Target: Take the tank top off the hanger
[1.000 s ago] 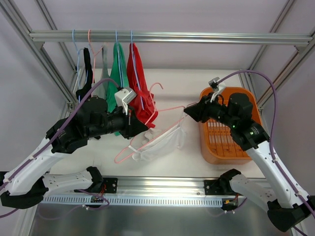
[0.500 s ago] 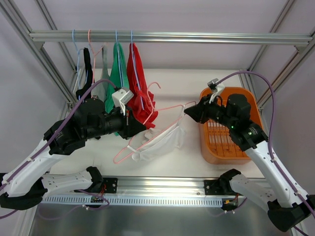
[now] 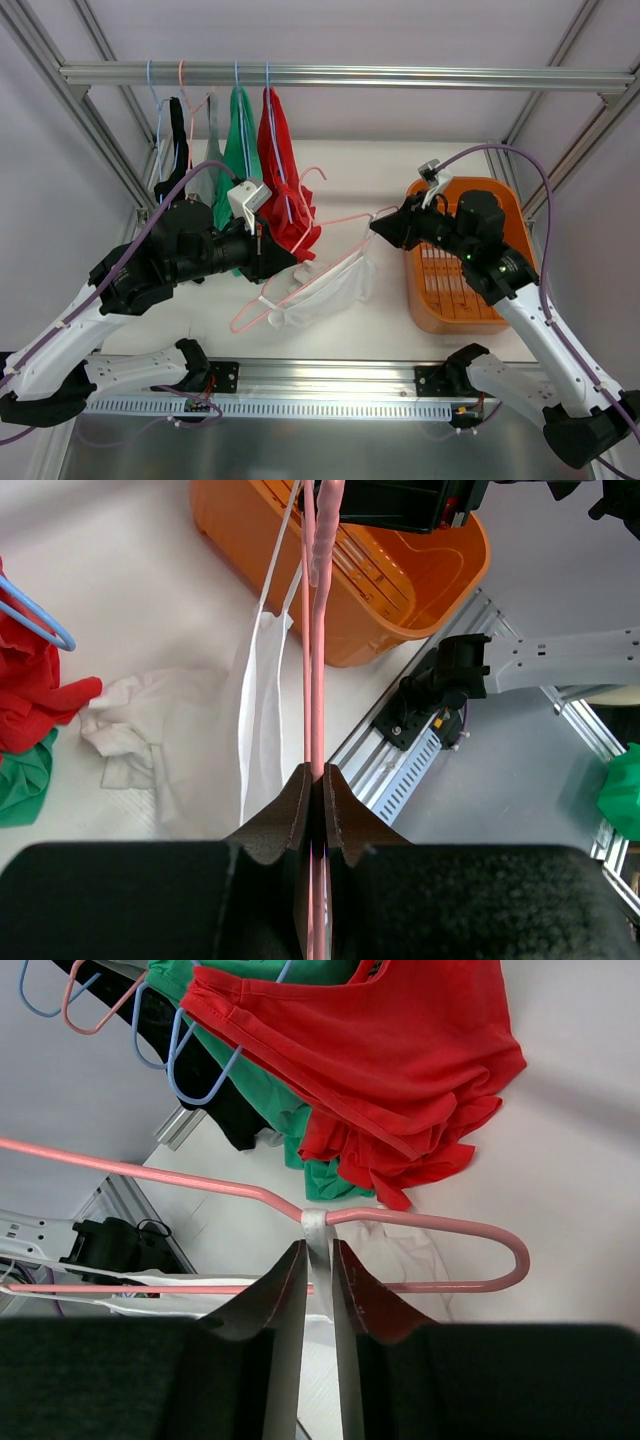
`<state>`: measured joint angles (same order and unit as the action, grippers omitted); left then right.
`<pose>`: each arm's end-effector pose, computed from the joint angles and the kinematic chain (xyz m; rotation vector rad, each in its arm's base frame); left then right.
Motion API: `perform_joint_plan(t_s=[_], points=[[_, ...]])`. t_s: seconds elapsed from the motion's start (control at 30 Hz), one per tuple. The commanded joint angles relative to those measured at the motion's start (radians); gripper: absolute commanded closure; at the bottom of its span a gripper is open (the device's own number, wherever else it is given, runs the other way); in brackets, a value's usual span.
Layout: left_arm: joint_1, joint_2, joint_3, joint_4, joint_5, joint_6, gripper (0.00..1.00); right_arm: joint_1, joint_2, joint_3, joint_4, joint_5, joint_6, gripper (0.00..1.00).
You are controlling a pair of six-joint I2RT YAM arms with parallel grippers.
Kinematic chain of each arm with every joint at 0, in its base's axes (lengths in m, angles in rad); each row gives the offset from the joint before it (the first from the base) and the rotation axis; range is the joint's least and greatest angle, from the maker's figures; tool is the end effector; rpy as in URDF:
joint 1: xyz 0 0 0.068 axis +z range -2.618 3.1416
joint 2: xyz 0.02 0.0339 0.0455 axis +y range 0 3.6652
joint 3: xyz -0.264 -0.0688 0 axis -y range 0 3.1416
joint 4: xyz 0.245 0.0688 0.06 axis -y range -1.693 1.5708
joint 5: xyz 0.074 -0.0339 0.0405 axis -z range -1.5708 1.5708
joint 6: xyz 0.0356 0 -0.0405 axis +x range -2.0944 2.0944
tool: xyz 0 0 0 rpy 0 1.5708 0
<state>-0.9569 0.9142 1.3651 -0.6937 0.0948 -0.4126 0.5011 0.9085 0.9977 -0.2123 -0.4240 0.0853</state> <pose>0.0891 -0.1323 0.4571 0.5915 1.8514 -1.0326 0.1701 0.1099 0.3902 -0.6737 1.6119 0.7921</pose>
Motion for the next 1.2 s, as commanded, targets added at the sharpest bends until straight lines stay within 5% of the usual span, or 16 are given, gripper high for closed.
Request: perform_joint_plan(t_s=[0.0,0.07,0.2,0.63,0.97,1.17], points=[[-0.011,-0.008,0.020,0.039,-0.007,-0.025,1.00,0.005,0.001,-0.002,0.067,-0.024,0.013,0.81],[-0.011,-0.008,0.022,0.039,-0.009,-0.026,1.00,0.005,0.000,-0.002,0.068,-0.021,0.013,0.81],[-0.011,-0.003,0.019,0.039,-0.012,-0.025,1.00,0.005,-0.005,-0.005,0.067,-0.016,0.011,1.00],[-0.011,-0.020,-0.025,0.029,-0.017,-0.014,1.00,-0.084,-0.016,0.125,-0.147,0.249,-0.130,1.00],[-0.011,-0.021,0.063,0.029,0.160,0.026,1.00,-0.223,0.052,0.206,-0.176,0.194,-0.130,1.00],[-0.011,-0.021,0.132,0.033,0.065,0.052,1.00,-0.240,0.049,0.170,-0.177,0.113,-0.099,1.00]])
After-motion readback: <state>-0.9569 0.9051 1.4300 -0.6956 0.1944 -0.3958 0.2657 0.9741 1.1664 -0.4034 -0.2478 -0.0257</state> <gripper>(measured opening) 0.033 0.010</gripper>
